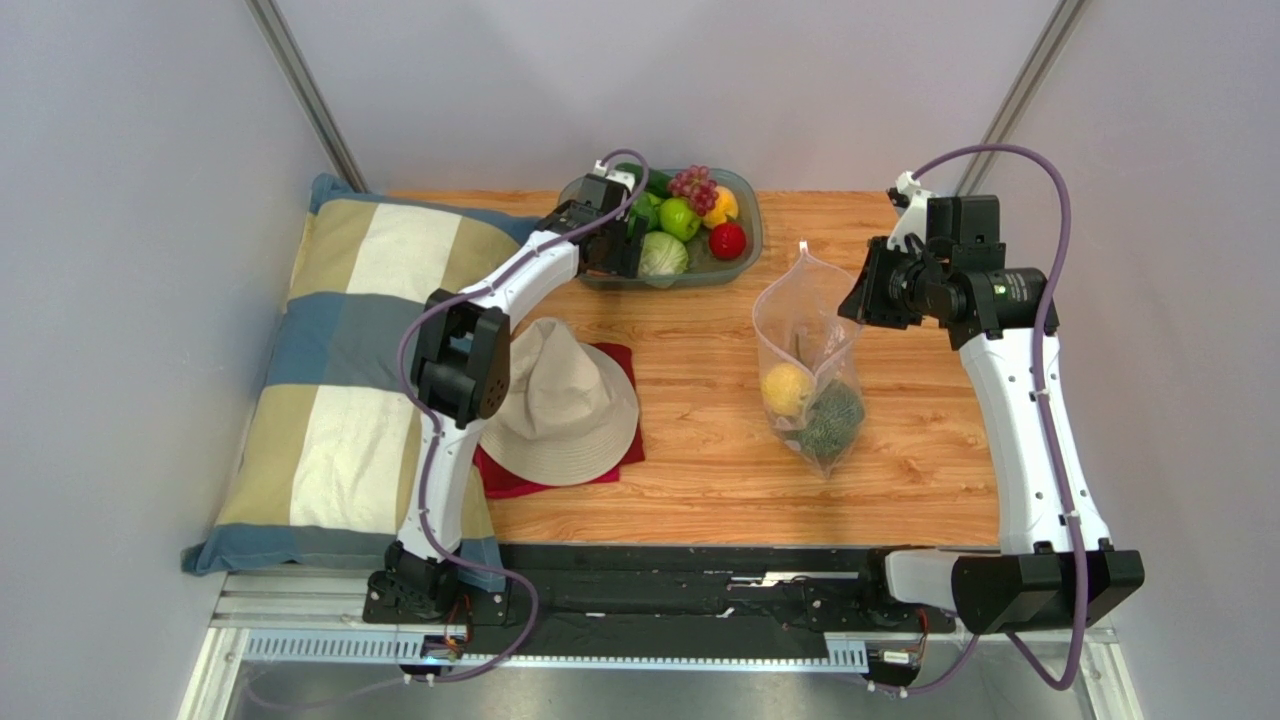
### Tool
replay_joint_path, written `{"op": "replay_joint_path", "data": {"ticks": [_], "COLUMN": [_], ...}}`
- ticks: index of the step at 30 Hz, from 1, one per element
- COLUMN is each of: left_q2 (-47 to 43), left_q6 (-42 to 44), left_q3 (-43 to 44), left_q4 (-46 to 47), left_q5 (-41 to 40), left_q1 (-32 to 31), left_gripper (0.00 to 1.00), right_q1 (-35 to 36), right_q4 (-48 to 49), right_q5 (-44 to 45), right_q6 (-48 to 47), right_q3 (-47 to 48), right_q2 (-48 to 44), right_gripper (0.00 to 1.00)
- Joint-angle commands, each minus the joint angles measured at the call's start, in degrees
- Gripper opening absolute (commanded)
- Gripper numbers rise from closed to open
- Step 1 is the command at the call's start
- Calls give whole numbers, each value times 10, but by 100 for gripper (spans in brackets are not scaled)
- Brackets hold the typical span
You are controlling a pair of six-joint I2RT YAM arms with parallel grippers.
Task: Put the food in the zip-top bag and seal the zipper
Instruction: Pick up the fake fruit from the bin.
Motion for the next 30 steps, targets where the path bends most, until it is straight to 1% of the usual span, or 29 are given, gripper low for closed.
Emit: {"op": "replay_joint_path", "data": {"ticks": [1,2,3,5,6,7,8,9,10,11,14,15,18,19,22,24,27,29,30], "left_q2": [-88,-107,-144,-177,-206,-219,-232,-258,-270,-282,-311,-321,-327,-329,-326,-318,-283,-248,-237], "left_q6": [4,5,5,5,5,6,4,-1,-12,-19,-34,-35,-39,-34,-15,-8,-7,-3,-2], "left_q3": [-21,-37,-46,-60,-62,-64,-65,-62,-60,-54,-35,-32,-24,-24,-37,-43,-24,5,12], "left_q4": [41,50,55,59,59,57,58,57,59,64,71,75,76,79,84,98,91,75,74], "left_q5": [12,17,29,45,52,77,86,110,157,180,247,280,317,323,337,334,322,319,298], "left_q1": [3,2,2,-1,-3,-6,-14,-19,-24,-32,-78,-101,-138,-162,-204,-222,-246,-258,-262], "left_gripper": [54,48,46,41,41,41,41,41,41,41,42,42,44,45,45,46,48,53,56], "right_q1": [-4,-4,-3,-3,-3,-4,-4,-4,-4,-6,-8,-9,-15,-16,-15,-16,-16,-16,-16], "right_q4": [9,10,11,14,14,14,14,14,14,13,12,12,8,6,10,10,3,0,-1], "right_q5": [-8,-10,-12,-14,-14,-15,-14,-16,-16,-17,-19,-18,-15,-13,-10,-8,-12,-13,-15], "right_q6": [0,0,1,2,2,4,4,6,10,12,16,17,21,23,24,24,22,21,22], "right_q3": [16,15,14,15,15,16,17,19,20,22,24,23,22,24,32,40,45,45,43], "right_q2": [2,2,4,6,8,10,11,11,12,14,13,13,11,11,6,3,2,0,-1], "right_gripper": [0,0,0,0,0,0,0,0,0,0,0,0,0,0,0,0,0,0,0]}}
